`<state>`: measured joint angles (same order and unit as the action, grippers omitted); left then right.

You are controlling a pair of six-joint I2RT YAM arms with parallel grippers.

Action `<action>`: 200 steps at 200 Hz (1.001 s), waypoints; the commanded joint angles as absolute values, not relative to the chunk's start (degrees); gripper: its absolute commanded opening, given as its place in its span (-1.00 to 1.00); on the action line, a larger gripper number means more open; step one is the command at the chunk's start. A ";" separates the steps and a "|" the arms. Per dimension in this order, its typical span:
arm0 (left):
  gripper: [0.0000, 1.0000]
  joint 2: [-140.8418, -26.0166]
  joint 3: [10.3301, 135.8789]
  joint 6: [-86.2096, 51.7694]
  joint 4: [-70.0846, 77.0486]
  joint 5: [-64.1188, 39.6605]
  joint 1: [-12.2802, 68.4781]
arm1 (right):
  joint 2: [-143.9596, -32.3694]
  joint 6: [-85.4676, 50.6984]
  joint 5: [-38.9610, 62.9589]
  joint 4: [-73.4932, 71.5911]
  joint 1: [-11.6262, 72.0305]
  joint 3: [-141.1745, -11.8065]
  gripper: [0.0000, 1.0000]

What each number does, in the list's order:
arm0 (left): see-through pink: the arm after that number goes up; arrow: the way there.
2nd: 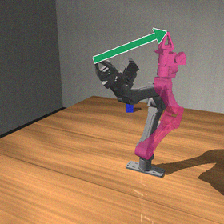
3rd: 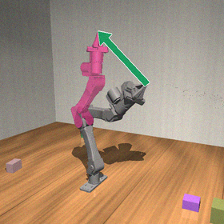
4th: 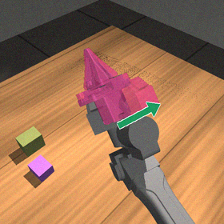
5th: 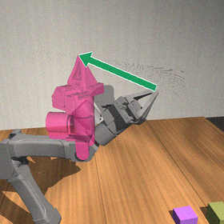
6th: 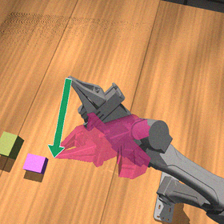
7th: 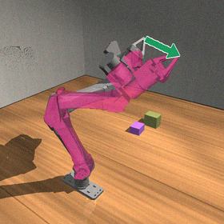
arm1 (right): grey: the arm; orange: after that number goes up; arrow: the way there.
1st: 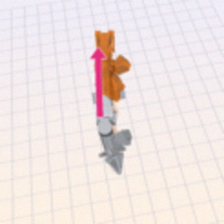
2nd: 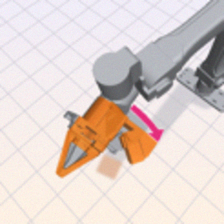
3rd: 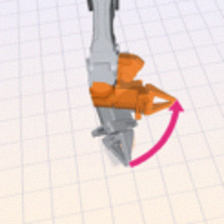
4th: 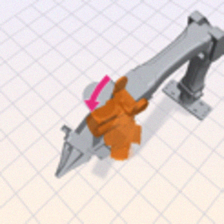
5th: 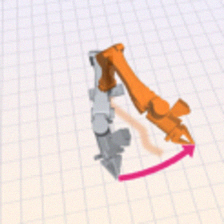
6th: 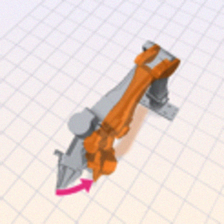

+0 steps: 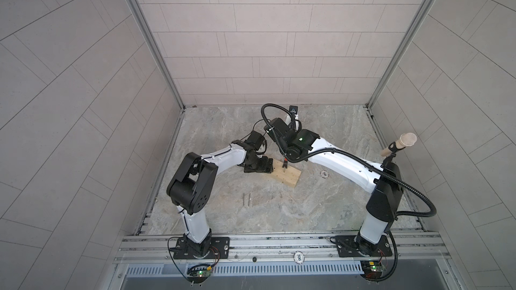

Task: Use a claw hammer to pull out a nail
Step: Remove the nail from the mounting plate.

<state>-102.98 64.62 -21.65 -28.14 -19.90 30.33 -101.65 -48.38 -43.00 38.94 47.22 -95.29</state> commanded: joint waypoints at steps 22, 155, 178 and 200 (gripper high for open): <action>0.81 -105.81 64.46 -18.70 -32.69 -13.88 32.31 | -102.01 -51.21 -42.69 44.82 45.36 -98.68 -1.00; 0.81 -108.27 65.35 -17.92 -34.37 -11.60 34.09 | -105.97 -56.47 -30.91 55.49 37.83 -105.47 -1.00; 0.81 -108.28 65.46 -17.83 -34.45 -11.60 34.10 | -106.33 -57.88 -29.44 56.48 36.45 -105.47 -1.00; 0.82 -108.29 65.43 -17.83 -34.53 -11.51 34.19 | -107.17 -58.46 -26.65 57.47 35.00 -105.72 -1.00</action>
<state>-103.88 67.66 -20.51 -30.11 -15.07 32.86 -105.47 -55.83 -28.14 53.01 37.41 -104.97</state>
